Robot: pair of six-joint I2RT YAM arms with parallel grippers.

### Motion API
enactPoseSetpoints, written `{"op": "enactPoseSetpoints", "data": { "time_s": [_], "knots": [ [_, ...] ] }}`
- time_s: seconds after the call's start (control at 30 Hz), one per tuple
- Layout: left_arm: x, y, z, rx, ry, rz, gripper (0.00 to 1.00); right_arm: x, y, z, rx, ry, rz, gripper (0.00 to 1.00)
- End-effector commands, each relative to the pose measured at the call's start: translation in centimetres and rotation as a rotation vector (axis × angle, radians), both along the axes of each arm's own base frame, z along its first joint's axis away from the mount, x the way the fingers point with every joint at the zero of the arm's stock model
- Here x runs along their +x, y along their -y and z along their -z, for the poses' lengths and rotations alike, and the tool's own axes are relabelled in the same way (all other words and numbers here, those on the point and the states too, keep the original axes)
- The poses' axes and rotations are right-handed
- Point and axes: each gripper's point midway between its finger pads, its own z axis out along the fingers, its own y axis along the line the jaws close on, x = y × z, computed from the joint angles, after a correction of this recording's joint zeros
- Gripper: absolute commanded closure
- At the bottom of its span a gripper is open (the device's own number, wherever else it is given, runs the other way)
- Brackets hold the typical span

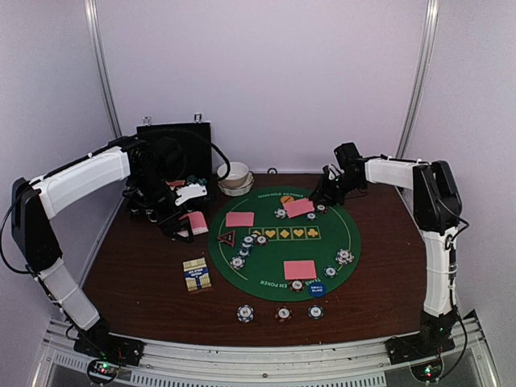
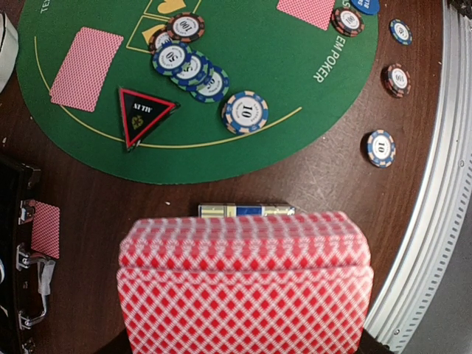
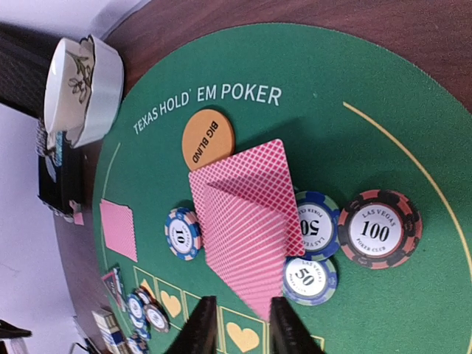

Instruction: Distribute texas hold em gaming equipment

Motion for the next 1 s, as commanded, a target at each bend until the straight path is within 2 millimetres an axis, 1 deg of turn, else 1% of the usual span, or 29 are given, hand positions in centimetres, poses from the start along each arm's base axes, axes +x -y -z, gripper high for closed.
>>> {"op": "enactPoseSetpoints", "data": {
  "time_s": [0.0,0.13,0.17,0.2,0.27,0.33,0.4,0.63,0.73,0.83,0.97],
  "knots": [
    [-0.2,0.1,-1.3,-0.035,0.025,0.011,1.00,0.6,0.9,-1.8,-0.066,0.048,0.006,0.67],
    [-0.2,0.1,-1.4,-0.037,0.030,0.012,1.00,0.1,1.3,-4.5,-0.082,0.110,0.018,0.56],
    [-0.1,0.1,-1.4,-0.038,0.030,0.012,1.00,-0.2,1.0,-5.7,-0.074,0.133,0.011,0.54],
    [-0.1,0.1,-1.5,-0.038,0.031,0.013,1.00,-0.7,0.7,-6.2,-0.070,0.141,0.004,0.52],
    [0.0,0.3,-1.6,-0.042,0.033,0.014,1.00,-1.8,-0.5,-7.6,-0.045,0.170,-0.020,0.43],
    [0.3,0.5,-1.7,-0.049,0.031,0.012,1.00,-3.3,-2.4,-9.0,0.008,0.194,-0.050,0.35],
    [0.4,0.7,-1.7,-0.055,0.028,0.011,1.00,-5.3,-4.7,-10.1,0.063,0.203,-0.089,0.31],
    [0.7,1.1,-2.0,-0.068,0.024,0.005,1.00,-13.5,-13.3,-12.0,0.285,0.169,-0.210,0.23],
    [0.7,1.1,-2.0,-0.071,0.021,0.001,1.00,-16.4,-16.7,-12.9,0.378,0.162,-0.259,0.20],
    [0.6,1.2,-2.1,-0.077,0.017,0.000,1.00,-18.5,-19.6,-13.8,0.450,0.159,-0.309,0.17],
    [0.6,1.3,-2.2,-0.083,0.017,-0.001,1.00,-20.0,-22.6,-14.4,0.498,0.154,-0.349,0.17]
  ]
}}
